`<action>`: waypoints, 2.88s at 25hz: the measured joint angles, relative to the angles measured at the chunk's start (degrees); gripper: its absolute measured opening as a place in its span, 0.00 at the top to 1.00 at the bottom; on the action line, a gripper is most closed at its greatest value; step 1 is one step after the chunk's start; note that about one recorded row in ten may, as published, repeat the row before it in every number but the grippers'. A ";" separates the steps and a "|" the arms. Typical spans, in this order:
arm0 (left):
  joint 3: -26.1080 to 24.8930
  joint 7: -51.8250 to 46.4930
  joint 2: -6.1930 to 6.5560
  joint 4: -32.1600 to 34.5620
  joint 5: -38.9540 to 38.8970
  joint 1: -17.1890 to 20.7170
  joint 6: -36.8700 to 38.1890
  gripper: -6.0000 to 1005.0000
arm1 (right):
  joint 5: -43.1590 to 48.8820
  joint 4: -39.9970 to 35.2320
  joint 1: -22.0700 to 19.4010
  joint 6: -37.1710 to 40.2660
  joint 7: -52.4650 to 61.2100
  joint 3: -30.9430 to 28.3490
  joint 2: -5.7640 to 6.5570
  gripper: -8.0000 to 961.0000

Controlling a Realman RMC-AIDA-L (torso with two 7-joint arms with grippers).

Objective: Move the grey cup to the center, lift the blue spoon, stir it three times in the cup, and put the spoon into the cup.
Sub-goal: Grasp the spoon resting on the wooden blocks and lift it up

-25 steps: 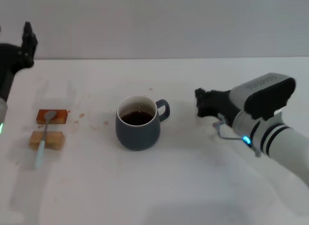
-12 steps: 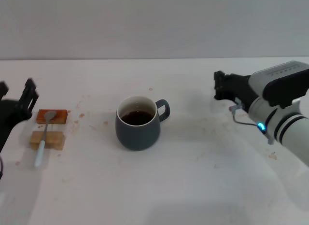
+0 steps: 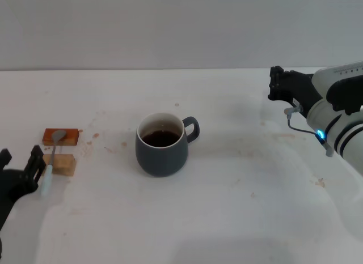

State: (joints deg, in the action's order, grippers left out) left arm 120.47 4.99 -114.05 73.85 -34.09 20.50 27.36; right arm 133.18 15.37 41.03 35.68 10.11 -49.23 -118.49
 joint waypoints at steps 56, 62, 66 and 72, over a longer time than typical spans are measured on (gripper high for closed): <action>0.91 -1.74 -3.53 -10.77 -0.06 -3.77 -1.37 0.65 | 0.94 0.27 0.86 0.88 0.00 -0.90 0.02 0.96; 0.53 -1.74 -3.55 -10.99 -0.21 -3.80 -1.16 0.65 | 2.27 0.52 0.85 0.88 0.00 -1.35 0.02 0.96; 0.41 -1.74 -3.55 -11.00 -0.12 -3.80 -1.04 0.65 | 2.31 0.57 0.83 0.88 0.00 -1.39 0.02 0.96; 0.31 -1.74 -3.55 -10.96 -0.06 -3.89 -0.99 0.65 | 2.35 0.57 0.89 0.85 0.00 -1.40 0.02 0.96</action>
State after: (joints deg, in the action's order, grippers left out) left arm 120.78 3.25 -117.60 62.89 -34.15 16.61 26.37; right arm 135.53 15.94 41.92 36.53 10.11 -50.63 -118.47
